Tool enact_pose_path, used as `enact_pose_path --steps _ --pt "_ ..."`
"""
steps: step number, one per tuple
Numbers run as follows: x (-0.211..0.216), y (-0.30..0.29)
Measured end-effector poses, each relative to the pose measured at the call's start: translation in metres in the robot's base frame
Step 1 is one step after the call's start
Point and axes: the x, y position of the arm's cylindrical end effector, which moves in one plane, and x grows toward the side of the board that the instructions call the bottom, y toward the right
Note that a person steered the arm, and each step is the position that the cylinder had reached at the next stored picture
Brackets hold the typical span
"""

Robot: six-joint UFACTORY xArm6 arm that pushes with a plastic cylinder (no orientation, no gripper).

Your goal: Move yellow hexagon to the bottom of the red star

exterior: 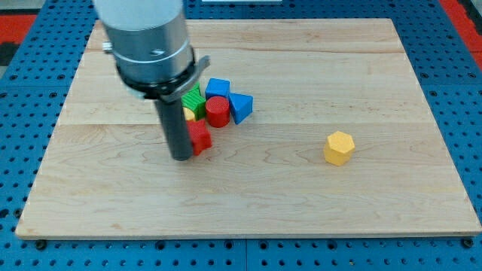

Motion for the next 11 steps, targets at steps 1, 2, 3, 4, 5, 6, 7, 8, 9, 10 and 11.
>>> enact_pose_path --steps 1,2,3,4,5,6,7,8,9,10,11 --pt "-0.022 0.048" --pt "-0.004 0.071" --pt "-0.025 0.132" --pt "-0.073 0.189" --pt "-0.023 0.277" --pt "0.002 0.248" --pt "-0.037 0.156" --pt "-0.025 0.197" --pt "-0.017 0.256" --pt "-0.001 0.197" --pt "0.015 0.196"
